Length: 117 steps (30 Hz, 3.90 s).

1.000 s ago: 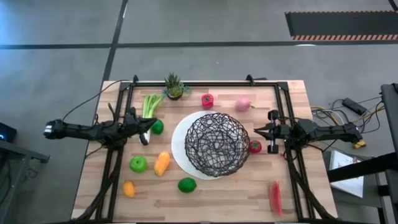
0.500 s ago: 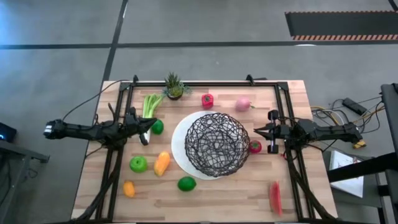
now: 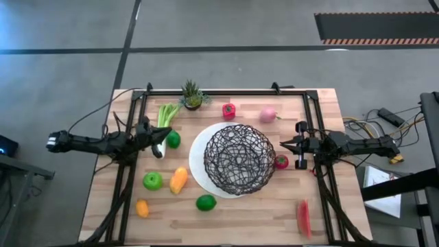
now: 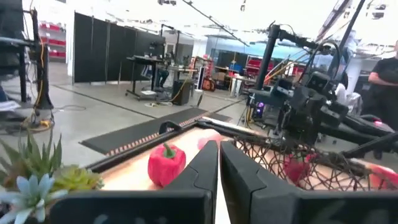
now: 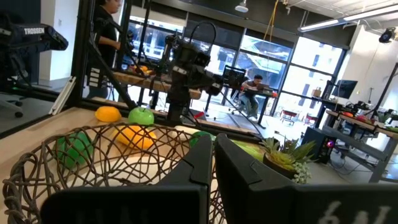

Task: Build produce basket
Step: Put the green celery into the wire basket

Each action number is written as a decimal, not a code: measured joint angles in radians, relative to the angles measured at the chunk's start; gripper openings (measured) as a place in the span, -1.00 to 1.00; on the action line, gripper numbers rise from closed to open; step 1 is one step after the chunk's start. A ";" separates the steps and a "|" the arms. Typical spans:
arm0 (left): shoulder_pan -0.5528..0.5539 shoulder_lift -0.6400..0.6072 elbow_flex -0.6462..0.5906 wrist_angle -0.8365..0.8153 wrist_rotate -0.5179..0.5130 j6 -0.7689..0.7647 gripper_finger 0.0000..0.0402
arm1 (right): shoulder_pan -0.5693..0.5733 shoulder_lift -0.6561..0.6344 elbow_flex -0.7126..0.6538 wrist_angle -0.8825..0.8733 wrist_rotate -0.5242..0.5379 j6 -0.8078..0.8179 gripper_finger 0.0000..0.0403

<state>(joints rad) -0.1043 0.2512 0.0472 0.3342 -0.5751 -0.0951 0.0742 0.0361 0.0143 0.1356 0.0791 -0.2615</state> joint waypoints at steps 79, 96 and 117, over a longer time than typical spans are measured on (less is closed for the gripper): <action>0.908 1.285 0.725 -1.045 0.468 -0.312 -0.12 | 0.000 0.000 0.000 -0.004 0.000 0.000 -0.95; 0.930 0.934 0.769 -1.215 0.320 -0.247 -0.74 | 0.000 0.000 0.000 -0.004 0.000 0.000 -0.95; 0.585 0.756 1.134 -1.150 0.380 -0.176 -0.75 | 0.000 0.000 0.000 -0.004 0.000 0.000 -0.95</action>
<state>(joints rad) 0.4805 1.0067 1.1808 -0.8158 -0.1951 -0.2707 0.0741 0.0360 0.0143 0.1314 0.0789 -0.2615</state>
